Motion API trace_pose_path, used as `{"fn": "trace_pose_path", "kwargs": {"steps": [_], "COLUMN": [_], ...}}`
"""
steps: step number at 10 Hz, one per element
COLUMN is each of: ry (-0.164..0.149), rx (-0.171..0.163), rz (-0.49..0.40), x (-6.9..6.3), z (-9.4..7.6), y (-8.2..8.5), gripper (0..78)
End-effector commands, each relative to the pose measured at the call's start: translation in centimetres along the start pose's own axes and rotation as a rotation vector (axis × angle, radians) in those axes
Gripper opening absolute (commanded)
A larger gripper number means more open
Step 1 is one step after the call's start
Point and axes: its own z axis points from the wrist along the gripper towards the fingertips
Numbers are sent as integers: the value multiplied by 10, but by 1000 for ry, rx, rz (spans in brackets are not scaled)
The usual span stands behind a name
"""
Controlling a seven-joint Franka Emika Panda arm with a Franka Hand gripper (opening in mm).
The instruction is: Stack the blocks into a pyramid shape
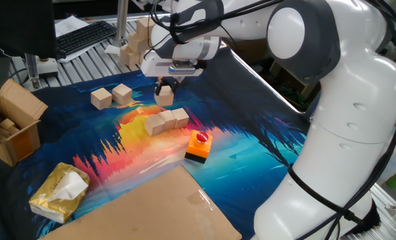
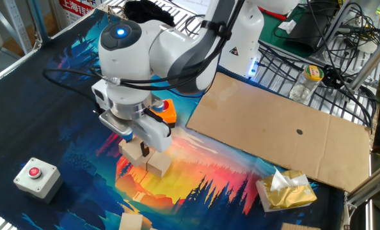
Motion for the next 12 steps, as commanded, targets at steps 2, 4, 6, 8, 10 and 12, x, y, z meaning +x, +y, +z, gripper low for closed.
{"fn": "trace_pose_path", "kwargs": {"steps": [2, 4, 6, 8, 10, 12], "ry": [24, 11, 10, 14, 14, 11], "rx": [25, 20, 16, 19, 8, -11], "rz": [65, 36, 17, -3, -18, -28], "x": [1, 30, 50, 51, 46, 36], "z": [-2, 4, 11, 13, 18, 23], "y": [-1, -13, -20, -22, -31, -43], "gripper": [11, 11, 11, 11, 11, 11]}}
